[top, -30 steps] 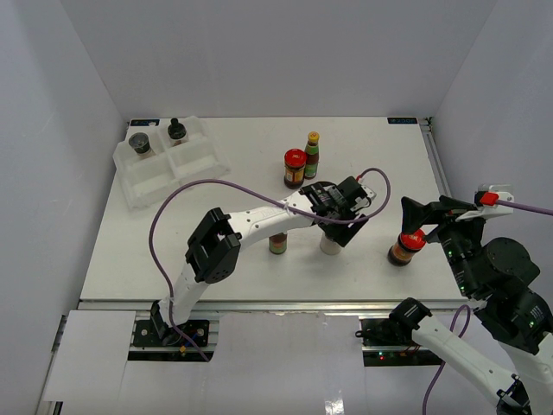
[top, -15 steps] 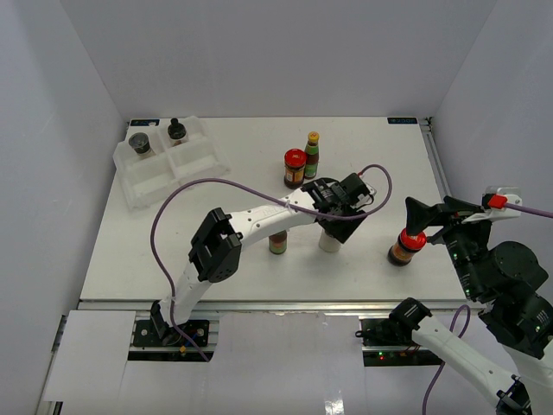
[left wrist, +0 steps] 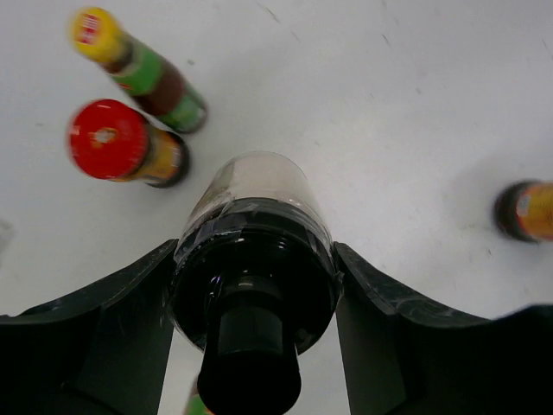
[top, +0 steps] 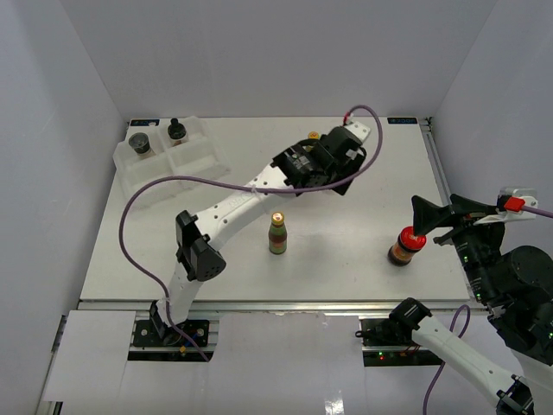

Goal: Organize the condiment bottles

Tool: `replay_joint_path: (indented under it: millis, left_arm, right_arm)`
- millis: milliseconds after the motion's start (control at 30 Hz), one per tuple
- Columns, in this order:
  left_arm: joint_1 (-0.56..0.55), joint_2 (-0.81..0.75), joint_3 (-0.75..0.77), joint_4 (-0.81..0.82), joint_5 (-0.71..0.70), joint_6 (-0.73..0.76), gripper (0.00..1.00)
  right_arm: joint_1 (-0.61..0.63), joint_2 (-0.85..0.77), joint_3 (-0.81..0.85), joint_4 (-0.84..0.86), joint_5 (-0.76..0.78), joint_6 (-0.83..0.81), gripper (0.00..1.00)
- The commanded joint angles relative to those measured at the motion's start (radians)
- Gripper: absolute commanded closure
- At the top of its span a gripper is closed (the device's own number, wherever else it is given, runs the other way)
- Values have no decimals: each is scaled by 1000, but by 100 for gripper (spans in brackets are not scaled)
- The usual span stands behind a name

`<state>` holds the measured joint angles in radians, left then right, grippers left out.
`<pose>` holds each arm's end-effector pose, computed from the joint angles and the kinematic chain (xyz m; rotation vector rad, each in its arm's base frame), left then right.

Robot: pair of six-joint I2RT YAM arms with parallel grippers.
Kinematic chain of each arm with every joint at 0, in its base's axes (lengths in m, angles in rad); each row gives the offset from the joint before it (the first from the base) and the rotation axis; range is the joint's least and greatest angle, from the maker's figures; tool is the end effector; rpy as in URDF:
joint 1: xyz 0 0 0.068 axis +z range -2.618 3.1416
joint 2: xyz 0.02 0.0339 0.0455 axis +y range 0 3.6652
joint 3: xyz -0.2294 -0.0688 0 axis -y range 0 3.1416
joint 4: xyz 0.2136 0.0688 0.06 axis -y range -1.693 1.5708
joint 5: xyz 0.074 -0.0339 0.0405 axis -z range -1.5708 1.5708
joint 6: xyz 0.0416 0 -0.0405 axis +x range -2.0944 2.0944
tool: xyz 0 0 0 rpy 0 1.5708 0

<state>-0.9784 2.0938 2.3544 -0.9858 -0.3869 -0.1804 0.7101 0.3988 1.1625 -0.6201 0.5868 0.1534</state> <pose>0.2418 -0.3311 0.3506 0.6852 2.1311 -0.1838 0.0369 0.0014 0.4092 0.0836 1.4553 0.2875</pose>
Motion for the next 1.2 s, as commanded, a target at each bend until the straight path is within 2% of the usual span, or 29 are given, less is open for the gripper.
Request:
replay_joint_path:
  millis: [0,300,367,400,467,667,700,800,933,1167]
  left_arm:
    - [159,-148,9,145,-184,81,100]
    - [406,-101,34,288,-176,174,100]
    - [480,-78,37,306,-143,164,100]
    - [484,-68,39,309,-124,162,100]
    - [585,-26,54,311,-62,120,100]
    - [748,64,63,357,107,59,100]
    - [762,72,61,376,158,44,100]
    - [805,103,46,424,194,45,100]
    - [833,163,68,440,209,47,100]
    - [857,201,-1,491,202,46,100]
  right_arm:
    - [6,-8,17,6,-15,12,9]
    - [6,-4,-31,45,-54,18,9]
    - [6,1,-53,67,-62,11,9]
    - [6,2,-54,78,-62,7,9]
    - [5,16,-80,107,-75,-3,9]
    - [5,43,-118,157,-90,-17,9]
    - [6,43,-128,162,-92,-17,9]
    - [5,47,-152,181,-91,-20,9]
    - [6,67,-158,193,-69,-31,9]
    - [6,93,-165,203,-68,-38,8]
